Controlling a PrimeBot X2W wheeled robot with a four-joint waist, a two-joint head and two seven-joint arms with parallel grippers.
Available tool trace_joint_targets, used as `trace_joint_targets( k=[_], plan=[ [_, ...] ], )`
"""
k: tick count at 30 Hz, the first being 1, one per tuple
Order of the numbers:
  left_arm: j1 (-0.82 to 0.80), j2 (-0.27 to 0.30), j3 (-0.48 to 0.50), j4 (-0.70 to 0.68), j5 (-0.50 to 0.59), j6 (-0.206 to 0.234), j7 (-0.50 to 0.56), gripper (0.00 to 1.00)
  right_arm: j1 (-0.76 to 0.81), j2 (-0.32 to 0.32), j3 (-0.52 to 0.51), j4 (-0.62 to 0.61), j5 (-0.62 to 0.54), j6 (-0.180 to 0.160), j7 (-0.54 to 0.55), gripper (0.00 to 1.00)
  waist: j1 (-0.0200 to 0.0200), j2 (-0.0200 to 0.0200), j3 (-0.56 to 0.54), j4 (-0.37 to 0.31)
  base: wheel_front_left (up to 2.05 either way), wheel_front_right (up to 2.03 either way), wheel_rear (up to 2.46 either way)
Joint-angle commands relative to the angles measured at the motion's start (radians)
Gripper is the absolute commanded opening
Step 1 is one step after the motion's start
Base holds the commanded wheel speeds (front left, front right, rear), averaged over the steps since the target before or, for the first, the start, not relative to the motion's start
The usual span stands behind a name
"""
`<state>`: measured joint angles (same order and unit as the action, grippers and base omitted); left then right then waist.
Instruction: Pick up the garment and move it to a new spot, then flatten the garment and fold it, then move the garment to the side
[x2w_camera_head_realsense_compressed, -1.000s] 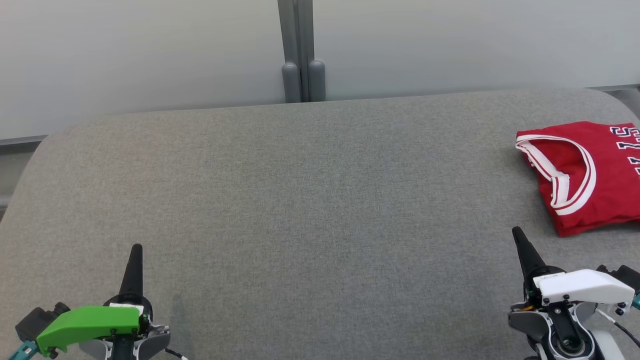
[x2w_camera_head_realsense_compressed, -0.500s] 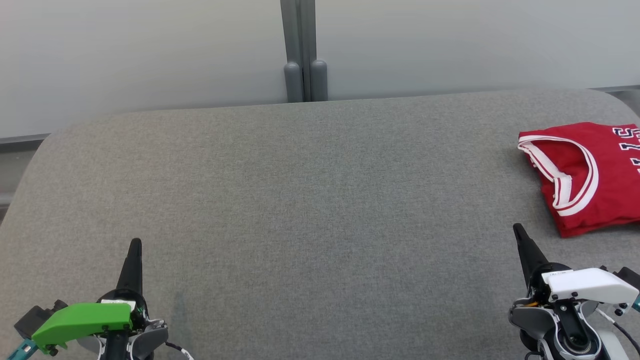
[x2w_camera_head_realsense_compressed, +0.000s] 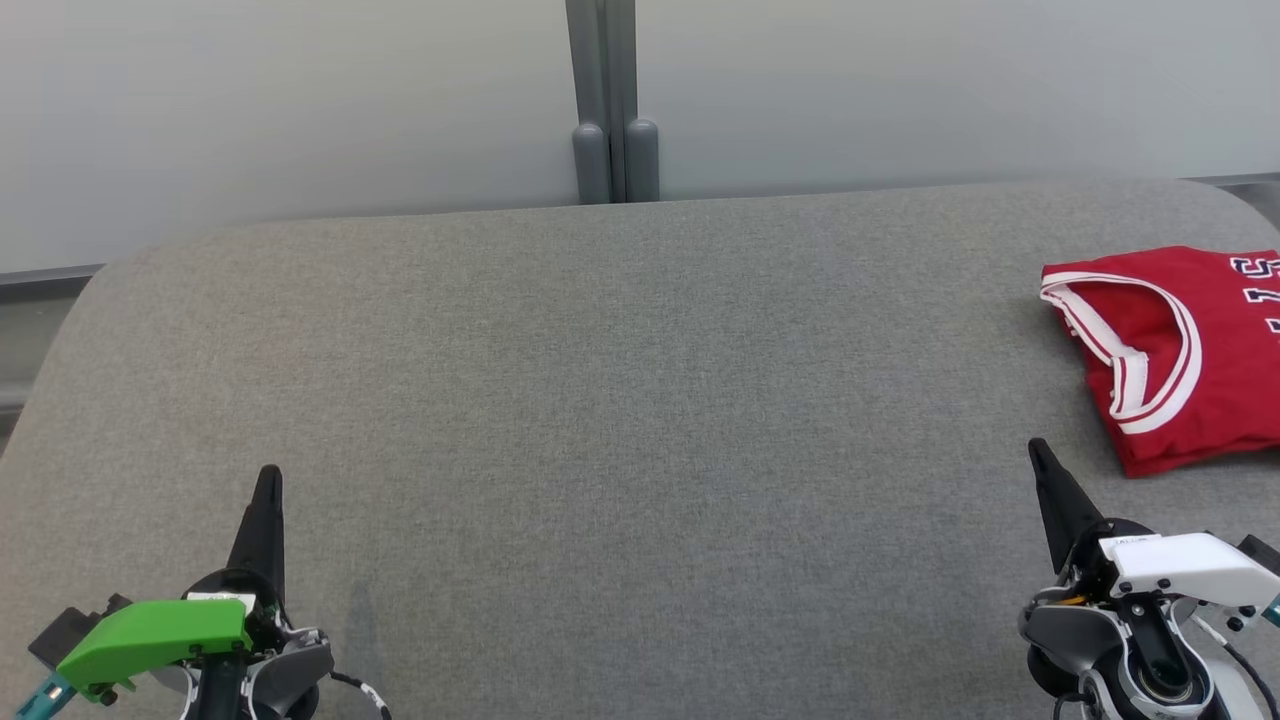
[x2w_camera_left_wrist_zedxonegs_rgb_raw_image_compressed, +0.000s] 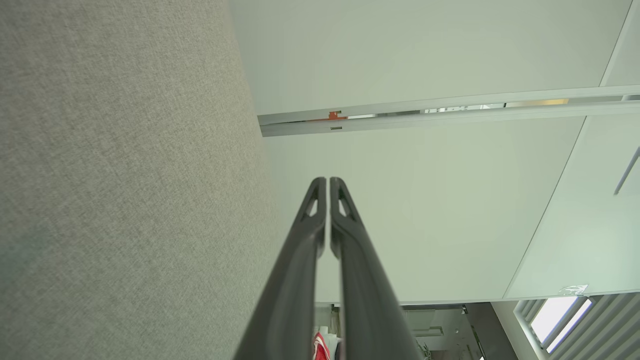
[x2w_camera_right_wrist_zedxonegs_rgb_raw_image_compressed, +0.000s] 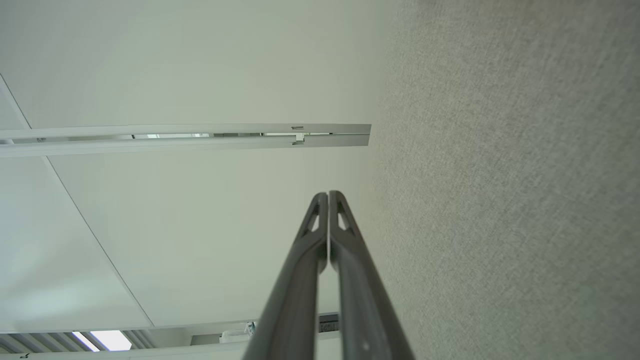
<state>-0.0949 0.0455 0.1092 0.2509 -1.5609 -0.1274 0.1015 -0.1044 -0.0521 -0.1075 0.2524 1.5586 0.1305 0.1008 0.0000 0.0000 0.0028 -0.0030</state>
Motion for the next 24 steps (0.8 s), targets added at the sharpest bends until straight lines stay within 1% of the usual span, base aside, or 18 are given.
trace_joint_targets(
  k=[1,7,24],
  plan=[
    [-0.020,0.008,0.005,-0.005,-0.022,-0.006,0.005,0.00,-0.007,0.001,-0.004,-0.008,0.021,0.000,0.006,0.00,0.0000,0.0000,0.000,0.001,0.00,0.00,0.00],
    [-0.021,0.008,0.007,-0.008,-0.057,-0.006,0.016,0.00,-0.007,0.003,-0.009,-0.012,0.059,0.000,0.017,0.00,0.0000,0.0000,0.000,0.003,0.00,0.00,0.00],
    [-0.019,0.008,0.007,-0.007,-0.052,-0.006,0.016,0.00,-0.006,0.002,-0.009,-0.011,0.057,0.000,0.017,0.00,0.0000,0.0000,0.000,0.003,0.00,0.00,0.00]
  ],
)
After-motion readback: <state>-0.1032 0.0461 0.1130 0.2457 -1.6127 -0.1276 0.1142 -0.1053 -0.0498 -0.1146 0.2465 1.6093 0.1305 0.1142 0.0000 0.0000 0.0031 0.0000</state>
